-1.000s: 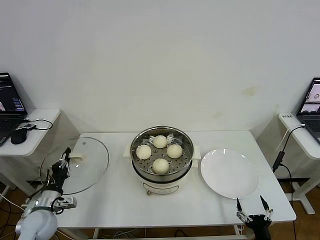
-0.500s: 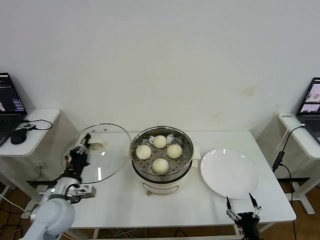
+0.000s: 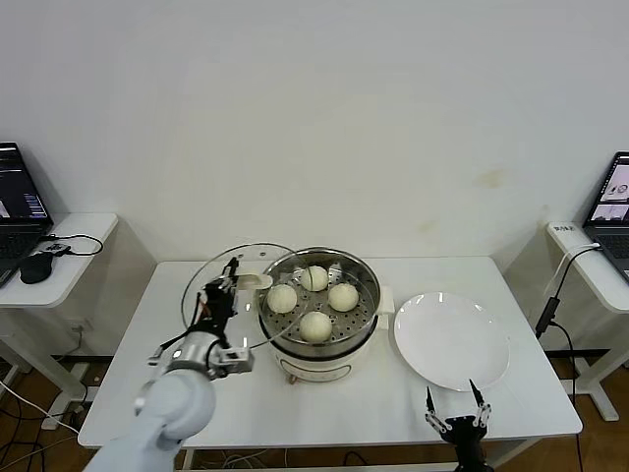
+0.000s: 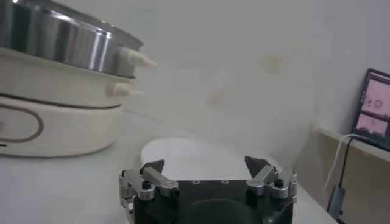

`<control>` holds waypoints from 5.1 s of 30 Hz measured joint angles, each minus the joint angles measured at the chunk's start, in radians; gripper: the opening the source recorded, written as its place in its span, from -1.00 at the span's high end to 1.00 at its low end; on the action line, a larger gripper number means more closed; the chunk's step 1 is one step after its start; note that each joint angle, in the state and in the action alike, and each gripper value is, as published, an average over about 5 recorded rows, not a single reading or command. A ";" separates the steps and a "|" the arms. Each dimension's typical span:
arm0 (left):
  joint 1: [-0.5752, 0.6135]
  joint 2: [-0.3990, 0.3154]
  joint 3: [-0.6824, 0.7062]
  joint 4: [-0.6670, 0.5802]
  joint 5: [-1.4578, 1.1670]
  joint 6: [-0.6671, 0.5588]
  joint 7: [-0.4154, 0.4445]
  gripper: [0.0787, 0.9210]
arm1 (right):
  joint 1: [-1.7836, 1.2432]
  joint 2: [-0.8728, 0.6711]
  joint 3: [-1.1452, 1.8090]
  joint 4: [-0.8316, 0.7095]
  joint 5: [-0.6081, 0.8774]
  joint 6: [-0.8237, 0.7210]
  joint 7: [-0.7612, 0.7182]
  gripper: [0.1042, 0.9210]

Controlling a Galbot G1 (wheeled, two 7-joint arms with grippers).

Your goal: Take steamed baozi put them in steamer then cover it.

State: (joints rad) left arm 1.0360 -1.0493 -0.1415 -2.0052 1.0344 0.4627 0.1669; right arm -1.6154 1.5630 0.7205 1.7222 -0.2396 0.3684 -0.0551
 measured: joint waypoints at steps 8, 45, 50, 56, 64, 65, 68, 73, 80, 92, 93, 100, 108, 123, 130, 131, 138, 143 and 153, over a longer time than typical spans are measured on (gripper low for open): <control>-0.110 -0.128 0.095 0.072 0.142 0.036 0.071 0.84 | 0.013 0.006 -0.026 -0.025 -0.051 0.005 0.027 -0.76; -0.145 -0.423 0.164 0.311 0.457 0.009 0.092 0.84 | 0.015 -0.009 -0.051 -0.064 -0.084 0.019 0.040 -0.76; -0.146 -0.434 0.163 0.321 0.458 0.007 0.087 0.84 | 0.013 -0.007 -0.052 -0.064 -0.089 0.020 0.039 -0.76; -0.141 -0.438 0.162 0.316 0.452 0.007 0.089 0.84 | 0.011 -0.006 -0.053 -0.064 -0.094 0.021 0.039 -0.76; -0.139 -0.438 0.168 0.305 0.450 0.006 0.098 0.84 | 0.011 -0.004 -0.056 -0.067 -0.103 0.023 0.038 -0.76; -0.139 -0.438 0.168 0.304 0.450 0.006 0.098 0.84 | 0.011 -0.003 -0.057 -0.068 -0.104 0.023 0.038 -0.76; -0.138 -0.438 0.168 0.302 0.451 0.004 0.099 0.84 | 0.010 -0.003 -0.057 -0.068 -0.107 0.024 0.038 -0.76; -0.134 -0.441 0.164 0.307 0.456 -0.003 0.096 0.84 | 0.010 -0.003 -0.058 -0.069 -0.109 0.025 0.038 -0.76; -0.131 -0.447 0.159 0.316 0.456 -0.009 0.086 0.84 | 0.009 -0.003 -0.059 -0.069 -0.112 0.026 0.037 -0.76; -0.108 -0.439 0.159 0.282 0.454 -0.019 0.066 0.27 | 0.006 -0.001 -0.062 -0.069 -0.119 0.026 0.037 -0.76; -0.103 -0.437 0.159 0.274 0.452 -0.019 0.064 0.19 | 0.005 -0.001 -0.063 -0.069 -0.119 0.026 0.037 -0.76; -0.039 -0.406 0.148 0.183 0.426 -0.023 0.045 -0.28 | -0.001 -0.003 -0.063 -0.068 -0.122 0.026 0.037 -0.76; 0.118 -0.322 0.084 0.014 0.274 -0.054 -0.024 -0.74 | -0.008 -0.011 -0.067 -0.059 -0.114 0.025 0.032 -0.76; 0.534 -0.227 -0.233 -0.179 -0.633 -0.330 -0.334 -0.77 | -0.084 -0.125 -0.094 0.070 0.085 -0.058 -0.028 -0.76; 0.677 -0.258 -0.292 -0.184 -1.029 -0.436 -0.391 -0.77 | -0.138 -0.195 -0.088 0.156 0.222 -0.127 -0.063 -0.76; 0.694 -0.263 -0.296 -0.182 -1.069 -0.449 -0.394 -0.77 | -0.143 -0.202 -0.088 0.167 0.240 -0.136 -0.068 -0.76; 0.782 -0.306 -0.309 -0.159 -1.218 -0.524 -0.406 -0.77 | -0.170 -0.229 -0.100 0.218 0.325 -0.178 -0.087 -0.76; 0.809 -0.334 -0.318 -0.136 -1.243 -0.565 -0.420 -0.77 | -0.181 -0.235 -0.114 0.238 0.350 -0.198 -0.088 -0.76; 0.822 -0.376 -0.330 -0.099 -1.229 -0.590 -0.429 -0.77 | -0.185 -0.224 -0.142 0.252 0.357 -0.217 -0.058 -0.76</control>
State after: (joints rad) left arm 1.8579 -1.4257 -0.4716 -2.1037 -0.1949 -0.1270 -0.2620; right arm -1.8002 1.3393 0.5781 1.9746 0.1176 0.1512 -0.1131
